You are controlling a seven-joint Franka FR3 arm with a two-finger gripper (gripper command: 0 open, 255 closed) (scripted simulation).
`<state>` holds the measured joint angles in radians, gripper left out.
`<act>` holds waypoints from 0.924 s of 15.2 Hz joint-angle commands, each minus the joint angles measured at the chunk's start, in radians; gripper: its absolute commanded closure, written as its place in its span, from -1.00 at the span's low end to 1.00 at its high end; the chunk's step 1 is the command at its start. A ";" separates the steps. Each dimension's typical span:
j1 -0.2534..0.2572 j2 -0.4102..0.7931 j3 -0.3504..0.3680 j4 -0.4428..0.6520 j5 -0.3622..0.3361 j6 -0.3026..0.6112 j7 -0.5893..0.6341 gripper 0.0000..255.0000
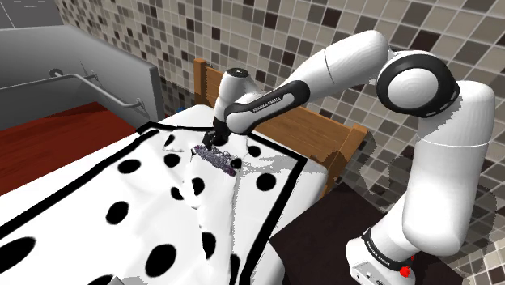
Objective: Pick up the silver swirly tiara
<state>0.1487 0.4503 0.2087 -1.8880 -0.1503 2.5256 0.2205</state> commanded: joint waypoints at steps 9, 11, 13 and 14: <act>0.013 0.070 -0.016 0.006 -0.022 0.064 0.014 1.00; 0.013 0.070 -0.016 0.006 -0.023 0.064 0.014 1.00; 0.013 0.069 -0.016 0.005 -0.023 0.065 0.014 1.00; 0.013 0.069 -0.016 0.005 -0.023 0.065 0.014 1.00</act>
<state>0.1615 0.5190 0.1930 -1.8827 -0.1730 2.5902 0.2346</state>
